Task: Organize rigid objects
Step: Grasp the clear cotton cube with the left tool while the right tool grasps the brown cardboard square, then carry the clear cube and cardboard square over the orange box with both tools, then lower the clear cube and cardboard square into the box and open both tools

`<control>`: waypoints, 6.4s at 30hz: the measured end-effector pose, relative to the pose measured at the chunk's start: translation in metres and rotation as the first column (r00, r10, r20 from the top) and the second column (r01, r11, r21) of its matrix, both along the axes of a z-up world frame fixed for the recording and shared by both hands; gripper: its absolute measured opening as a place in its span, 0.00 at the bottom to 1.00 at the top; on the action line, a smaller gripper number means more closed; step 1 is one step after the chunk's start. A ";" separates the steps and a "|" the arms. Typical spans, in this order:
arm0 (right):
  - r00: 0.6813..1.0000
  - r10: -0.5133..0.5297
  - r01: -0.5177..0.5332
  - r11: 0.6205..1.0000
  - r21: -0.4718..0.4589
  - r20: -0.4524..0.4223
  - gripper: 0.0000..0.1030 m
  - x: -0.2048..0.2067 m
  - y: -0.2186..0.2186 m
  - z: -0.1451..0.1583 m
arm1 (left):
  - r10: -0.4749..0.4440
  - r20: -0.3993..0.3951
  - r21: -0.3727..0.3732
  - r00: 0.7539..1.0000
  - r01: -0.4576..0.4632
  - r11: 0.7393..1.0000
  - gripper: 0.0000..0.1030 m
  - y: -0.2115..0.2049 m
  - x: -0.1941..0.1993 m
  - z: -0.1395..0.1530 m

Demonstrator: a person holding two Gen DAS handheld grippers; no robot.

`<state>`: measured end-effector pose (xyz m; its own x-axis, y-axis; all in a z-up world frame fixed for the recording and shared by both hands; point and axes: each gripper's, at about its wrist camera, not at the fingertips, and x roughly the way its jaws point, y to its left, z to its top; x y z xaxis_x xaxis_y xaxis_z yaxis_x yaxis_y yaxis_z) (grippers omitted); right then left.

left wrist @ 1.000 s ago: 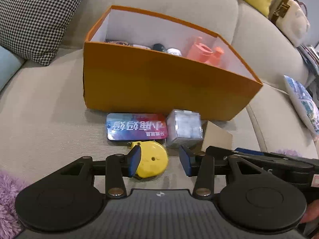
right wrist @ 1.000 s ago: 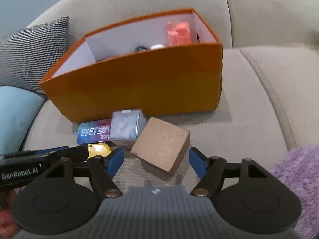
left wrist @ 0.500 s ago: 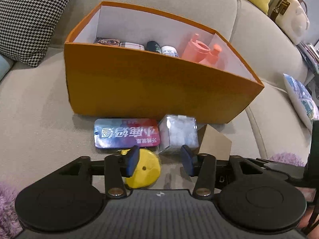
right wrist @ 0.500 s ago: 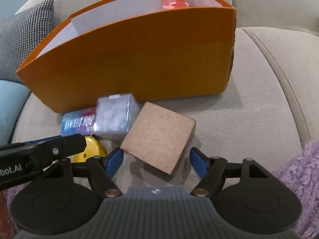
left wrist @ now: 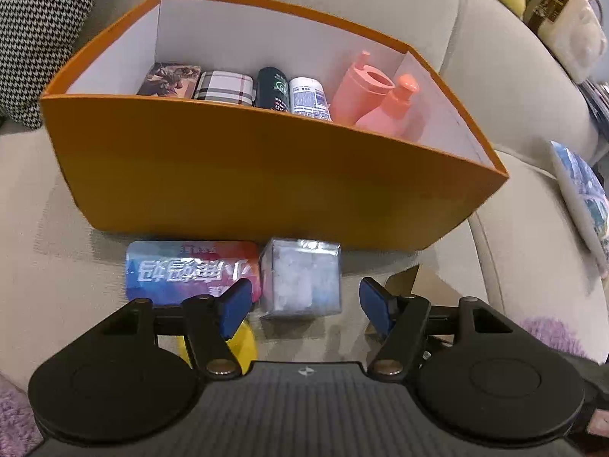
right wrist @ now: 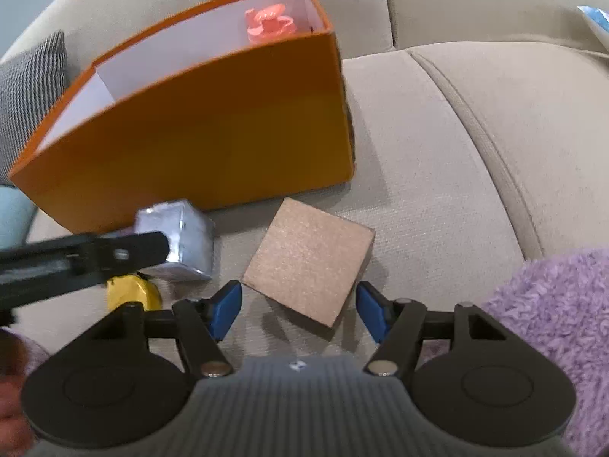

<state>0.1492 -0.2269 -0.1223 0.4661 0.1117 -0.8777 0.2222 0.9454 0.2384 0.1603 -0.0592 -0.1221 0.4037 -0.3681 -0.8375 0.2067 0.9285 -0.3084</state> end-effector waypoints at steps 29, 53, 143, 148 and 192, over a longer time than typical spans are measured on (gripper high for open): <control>0.994 -0.098 0.105 0.984 0.147 -0.054 0.64 0.023 -0.031 -0.008 | -0.058 -0.042 0.036 0.997 0.060 0.998 0.54 -0.001 0.003 -0.012; 1.000 0.012 -0.013 1.000 -0.013 -0.029 0.48 -0.007 -0.011 0.022 | -0.047 -0.063 -0.049 0.997 0.044 0.998 0.54 0.045 -0.037 0.009; 0.844 0.478 -0.536 0.780 -0.324 -0.244 0.63 0.185 0.039 0.027 | -0.129 -0.004 -0.079 0.992 0.128 0.989 0.54 0.017 0.146 0.040; 0.812 0.549 -0.584 0.765 -0.272 -0.197 0.59 0.186 0.032 0.034 | -0.142 -0.007 -0.063 0.990 0.141 0.988 0.54 0.013 0.151 0.037; 0.565 0.813 -0.801 0.500 -0.328 -0.141 0.37 0.172 0.012 0.037 | -0.116 -0.295 -0.082 0.948 0.096 0.992 0.54 -0.035 0.159 -0.002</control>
<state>0.3215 -0.2147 -0.0851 0.3460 0.1733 -0.9221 -0.6790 0.7245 -0.1186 0.3189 -0.0941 -0.1239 0.0947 -0.4535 -0.8862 0.1916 0.8819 -0.4308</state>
